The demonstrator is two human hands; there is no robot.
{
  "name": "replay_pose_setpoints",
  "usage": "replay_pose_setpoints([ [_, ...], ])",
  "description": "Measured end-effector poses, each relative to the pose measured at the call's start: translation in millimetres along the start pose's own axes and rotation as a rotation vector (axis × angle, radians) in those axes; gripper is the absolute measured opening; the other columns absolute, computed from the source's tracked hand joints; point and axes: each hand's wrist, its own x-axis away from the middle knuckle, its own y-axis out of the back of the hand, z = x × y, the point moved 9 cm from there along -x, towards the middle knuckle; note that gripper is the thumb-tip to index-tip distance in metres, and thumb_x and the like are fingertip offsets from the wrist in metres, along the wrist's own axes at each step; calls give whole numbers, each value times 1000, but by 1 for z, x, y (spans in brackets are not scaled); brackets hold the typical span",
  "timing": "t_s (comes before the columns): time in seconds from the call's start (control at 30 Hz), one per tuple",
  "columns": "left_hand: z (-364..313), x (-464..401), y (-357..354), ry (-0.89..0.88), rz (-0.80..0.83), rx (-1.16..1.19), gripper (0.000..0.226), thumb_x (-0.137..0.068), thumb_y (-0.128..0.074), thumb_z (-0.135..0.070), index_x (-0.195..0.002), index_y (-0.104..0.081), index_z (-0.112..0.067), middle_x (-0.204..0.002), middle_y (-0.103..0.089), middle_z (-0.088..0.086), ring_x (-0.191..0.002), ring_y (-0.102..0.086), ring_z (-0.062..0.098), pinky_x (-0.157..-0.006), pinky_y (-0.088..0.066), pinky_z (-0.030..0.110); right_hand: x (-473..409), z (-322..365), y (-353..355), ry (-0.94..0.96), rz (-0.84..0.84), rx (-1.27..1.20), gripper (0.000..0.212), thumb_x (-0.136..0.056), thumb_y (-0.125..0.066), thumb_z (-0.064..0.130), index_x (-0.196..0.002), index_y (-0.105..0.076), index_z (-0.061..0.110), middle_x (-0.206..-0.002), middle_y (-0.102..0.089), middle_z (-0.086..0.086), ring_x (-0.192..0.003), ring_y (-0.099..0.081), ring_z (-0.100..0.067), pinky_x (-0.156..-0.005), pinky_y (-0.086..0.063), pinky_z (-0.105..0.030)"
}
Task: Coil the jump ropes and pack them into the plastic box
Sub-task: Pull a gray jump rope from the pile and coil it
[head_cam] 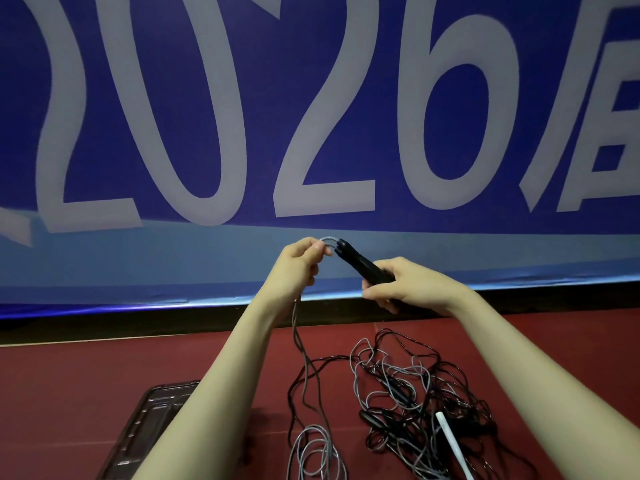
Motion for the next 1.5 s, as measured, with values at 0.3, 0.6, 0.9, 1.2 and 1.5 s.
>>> replay_pose_setpoints([
  [0.3,-48,-4,16,-94,-110,126,25,-102,-45,-21,-91,-67,-15,-70,-47,-5,-52,-38,4,-54,-31,18,9,23,28,97,-139,-169,21,-96,-58,17,-81,-44,14,-66,-44,-3,-48,-38,-12,-44,-28,-21],
  [0.6,-104,23,46,-341,-592,-284,34,-98,-50,-32,-132,-45,-30,-77,-66,-1,-73,-64,22,-73,-55,44,19,48,35,136,-180,-181,23,-96,-59,19,-78,-46,15,-64,-45,-1,-48,-36,-11,-45,-28,-21],
  [0.9,-107,39,72,-349,-779,-313,31,-98,-51,-29,-128,-48,-23,-59,-58,-4,-61,-56,19,-69,-46,36,27,64,22,151,-126,-140,16,-96,-57,17,-83,-49,15,-63,-43,-1,-49,-35,-11,-44,-29,-20],
  [1.2,-94,34,82,-186,-730,-517,29,-96,-52,-33,-122,-49,-20,-72,-64,5,-79,-60,34,-77,-50,46,26,64,14,134,-113,-67,20,-96,-58,21,-79,-49,14,-61,-48,3,-48,-38,-10,-45,-30,-21],
  [1.5,-88,33,85,-124,-708,-585,31,-96,-52,-37,-122,-49,-20,-84,-68,8,-83,-60,33,-75,-46,41,26,64,11,118,-113,-43,21,-96,-58,21,-78,-48,15,-61,-48,4,-46,-38,-7,-45,-30,-20],
])
